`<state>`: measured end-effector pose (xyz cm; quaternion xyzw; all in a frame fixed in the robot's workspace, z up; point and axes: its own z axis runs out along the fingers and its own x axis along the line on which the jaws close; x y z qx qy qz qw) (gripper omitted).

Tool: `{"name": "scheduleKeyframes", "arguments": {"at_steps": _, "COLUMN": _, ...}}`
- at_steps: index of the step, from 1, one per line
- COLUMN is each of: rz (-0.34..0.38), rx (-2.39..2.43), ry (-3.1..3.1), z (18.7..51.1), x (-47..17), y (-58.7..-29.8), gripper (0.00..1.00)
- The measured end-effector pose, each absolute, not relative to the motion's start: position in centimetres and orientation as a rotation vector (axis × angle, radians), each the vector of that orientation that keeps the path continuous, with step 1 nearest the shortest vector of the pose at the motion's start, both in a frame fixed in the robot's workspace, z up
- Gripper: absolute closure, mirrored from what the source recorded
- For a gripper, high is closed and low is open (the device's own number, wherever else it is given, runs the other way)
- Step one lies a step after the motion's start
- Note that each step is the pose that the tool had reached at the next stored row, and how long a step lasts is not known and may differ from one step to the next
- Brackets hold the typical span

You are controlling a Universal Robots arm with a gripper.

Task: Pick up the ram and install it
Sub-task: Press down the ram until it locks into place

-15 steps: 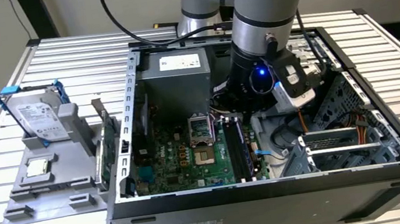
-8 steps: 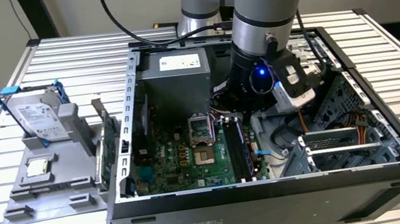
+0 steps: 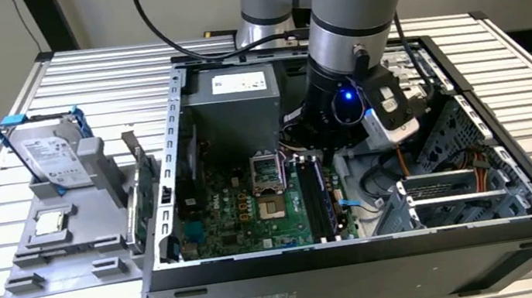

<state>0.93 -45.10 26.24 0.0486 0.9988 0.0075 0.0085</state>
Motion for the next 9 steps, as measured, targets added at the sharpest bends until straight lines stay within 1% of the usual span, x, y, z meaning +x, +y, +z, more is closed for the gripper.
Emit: {"name": "scheduleKeyframes", "arguments": {"at_steps": 9, "rz": 0.028, "rx": 0.152, "ry": 3.121, "z": 26.24, "x": 0.94, "y": -45.10, "gripper": 1.00}}
